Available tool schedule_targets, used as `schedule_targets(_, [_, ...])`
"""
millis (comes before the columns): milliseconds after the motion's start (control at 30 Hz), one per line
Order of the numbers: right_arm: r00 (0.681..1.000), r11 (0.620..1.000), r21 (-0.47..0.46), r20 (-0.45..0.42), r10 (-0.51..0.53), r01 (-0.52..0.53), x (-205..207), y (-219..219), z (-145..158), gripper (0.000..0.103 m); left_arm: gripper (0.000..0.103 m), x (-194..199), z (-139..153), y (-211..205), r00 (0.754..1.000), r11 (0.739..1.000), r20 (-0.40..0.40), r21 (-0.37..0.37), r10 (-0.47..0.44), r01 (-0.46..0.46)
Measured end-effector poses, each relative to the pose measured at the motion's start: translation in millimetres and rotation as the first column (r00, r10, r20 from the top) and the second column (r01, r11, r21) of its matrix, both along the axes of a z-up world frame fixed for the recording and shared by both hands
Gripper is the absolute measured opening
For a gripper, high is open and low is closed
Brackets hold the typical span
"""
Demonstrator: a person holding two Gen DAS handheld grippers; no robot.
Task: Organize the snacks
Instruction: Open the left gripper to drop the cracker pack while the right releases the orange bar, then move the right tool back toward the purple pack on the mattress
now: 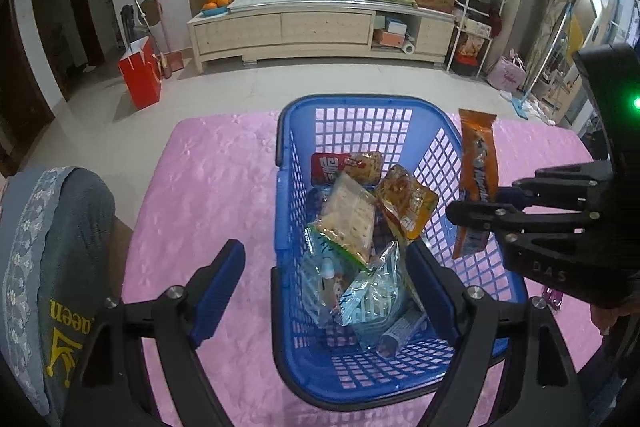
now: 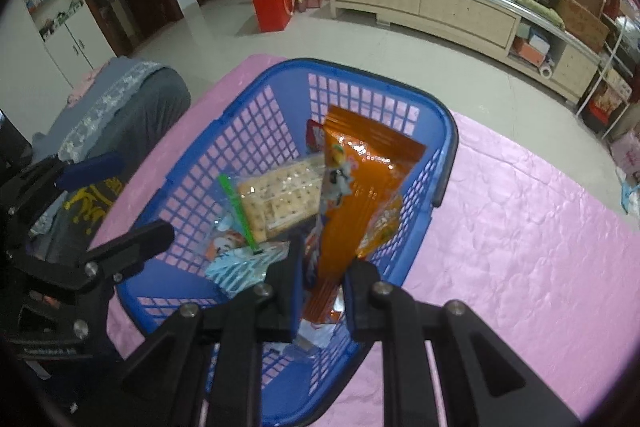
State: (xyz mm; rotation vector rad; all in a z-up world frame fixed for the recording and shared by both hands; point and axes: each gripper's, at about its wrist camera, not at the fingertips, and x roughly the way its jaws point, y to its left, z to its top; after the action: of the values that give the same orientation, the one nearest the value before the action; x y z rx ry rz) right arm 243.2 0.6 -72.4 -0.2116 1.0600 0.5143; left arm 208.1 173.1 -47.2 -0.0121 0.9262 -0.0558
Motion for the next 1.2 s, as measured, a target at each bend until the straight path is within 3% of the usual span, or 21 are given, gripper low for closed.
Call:
schedule_targets(167, [0.999, 0.999, -0.036, -0.046, -0.004, 0.002, 8, 1, -12, 0.024, 0.081, 4, -4, 0, 1.000, 1.000, -0.007, -0.021, -0.004, 0.004])
schedule_targets(300, [0.998, 1.000, 0.011, -0.059, 0.013, -0.012, 7, -1, -11, 0.051, 0.081, 2, -4, -1, 1.000, 1.000, -0.016, -0.018, -0.003, 0.002])
schedule_targets(333, [0.999, 1.000, 0.004, -0.046, 0.006, -0.006, 4, -2, -7, 0.062, 0.081, 0, -2, -1, 1.000, 1.000, -0.016, -0.017, -0.001, 0.001])
schedule_targets(433, [1.000, 1.000, 0.006, 0.006, 0.011, -0.011, -8, -5, 7, 0.075, 0.081, -7, 3, -4, 1.000, 1.000, -0.013, -0.010, 0.000, 0.000])
schedule_targets(833, [0.995, 0.999, 0.002, 0.094, -0.039, 0.039, -46, -71, 41, 0.080, 0.081, -38, 24, -54, 0.999, 0.999, 0.023, -0.021, -0.047, 0.048])
schedule_targets(1200, [0.983, 0.984, -0.018, 0.064, -0.173, 0.175, -80, -171, 26, 0.081, 0.081, -62, 14, -144, 0.984, 0.983, 0.033, -0.058, -0.174, 0.176])
